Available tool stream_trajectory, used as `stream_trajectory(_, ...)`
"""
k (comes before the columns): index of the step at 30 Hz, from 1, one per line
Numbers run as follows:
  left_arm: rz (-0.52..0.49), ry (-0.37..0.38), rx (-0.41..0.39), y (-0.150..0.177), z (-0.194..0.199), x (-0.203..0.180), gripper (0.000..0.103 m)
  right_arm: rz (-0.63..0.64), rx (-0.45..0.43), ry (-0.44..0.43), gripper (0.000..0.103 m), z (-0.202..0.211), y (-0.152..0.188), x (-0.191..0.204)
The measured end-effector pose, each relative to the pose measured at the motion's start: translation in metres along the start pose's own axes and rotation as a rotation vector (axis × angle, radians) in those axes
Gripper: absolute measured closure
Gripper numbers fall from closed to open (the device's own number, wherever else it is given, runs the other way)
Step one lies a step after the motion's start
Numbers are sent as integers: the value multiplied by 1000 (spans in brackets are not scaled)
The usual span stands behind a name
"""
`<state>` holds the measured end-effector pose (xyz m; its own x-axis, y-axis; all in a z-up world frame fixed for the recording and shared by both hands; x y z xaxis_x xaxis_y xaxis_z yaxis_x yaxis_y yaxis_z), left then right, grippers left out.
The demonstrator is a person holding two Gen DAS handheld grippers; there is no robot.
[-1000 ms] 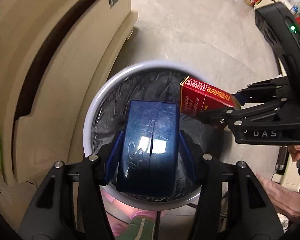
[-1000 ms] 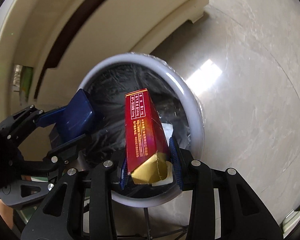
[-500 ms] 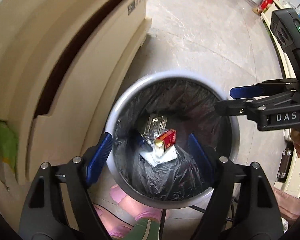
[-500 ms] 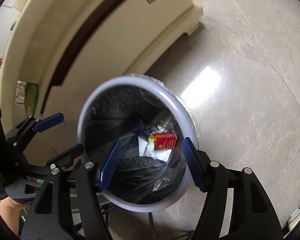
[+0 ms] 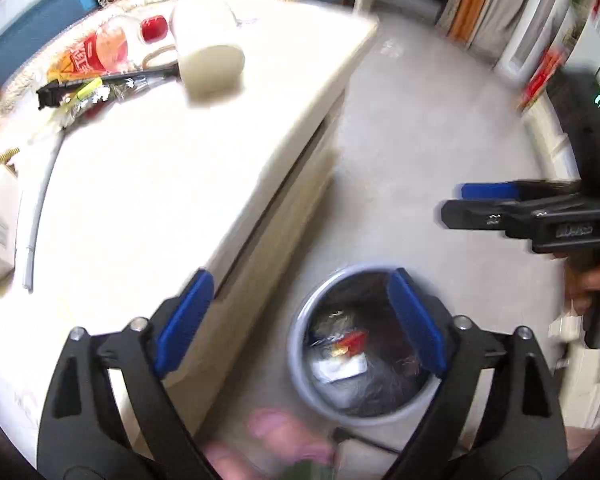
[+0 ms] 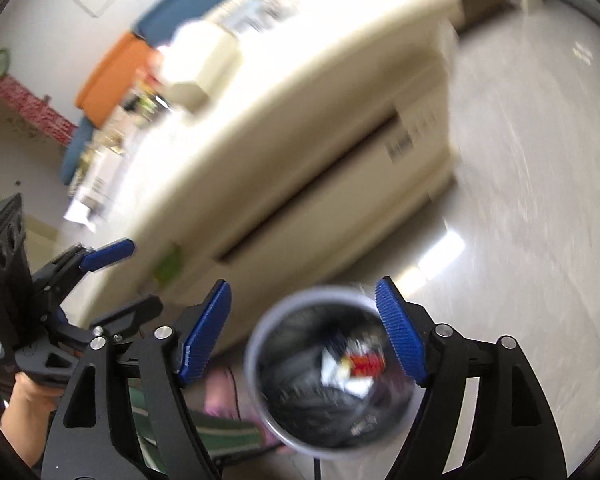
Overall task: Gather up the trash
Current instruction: 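Grasp the white paper cup with the right gripper while the left grasps the grey pen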
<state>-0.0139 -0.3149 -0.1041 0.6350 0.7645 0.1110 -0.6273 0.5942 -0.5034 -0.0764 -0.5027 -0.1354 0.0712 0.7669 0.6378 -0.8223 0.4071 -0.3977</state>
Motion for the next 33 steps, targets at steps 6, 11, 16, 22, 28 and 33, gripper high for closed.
stream_trajectory(6, 128, -72, -95, -36, 42, 68, 7, 132, -90, -53, 18, 8, -64, 65)
stream_trajectory(11, 170, -180, -119, -61, 44, 111, 7, 201, -97, -40, 15, -13, -111, 108)
stream_trajectory(16, 191, -282, -44, -68, 5, 142, 7, 200, -48, 43, 15, -56, -150, 119)
stream_trajectory(22, 208, -301, 20, -70, -29, 151, 10, 161, 14, 143, 15, -104, -168, 107)
stream_trajectory(28, 186, -348, 75, -72, -52, 154, 18, 113, 49, 183, 15, -131, -181, 89)
stream_trajectory(33, 219, -309, 119, -64, -67, 159, 36, 125, 89, 217, 19, -148, -181, 84)
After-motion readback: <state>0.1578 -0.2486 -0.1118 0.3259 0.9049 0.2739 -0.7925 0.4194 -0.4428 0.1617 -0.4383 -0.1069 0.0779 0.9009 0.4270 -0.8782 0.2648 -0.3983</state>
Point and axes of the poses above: each gripper's, at about its wrist camera, not at the fingertips, and z roughly against the way its jaws point, x to its left, y to its underside, the point moved 3 cm from there along -z, roughly the way its jaws point, and after that the axes turned 15 degrees about -y, right-handed, at the moved point
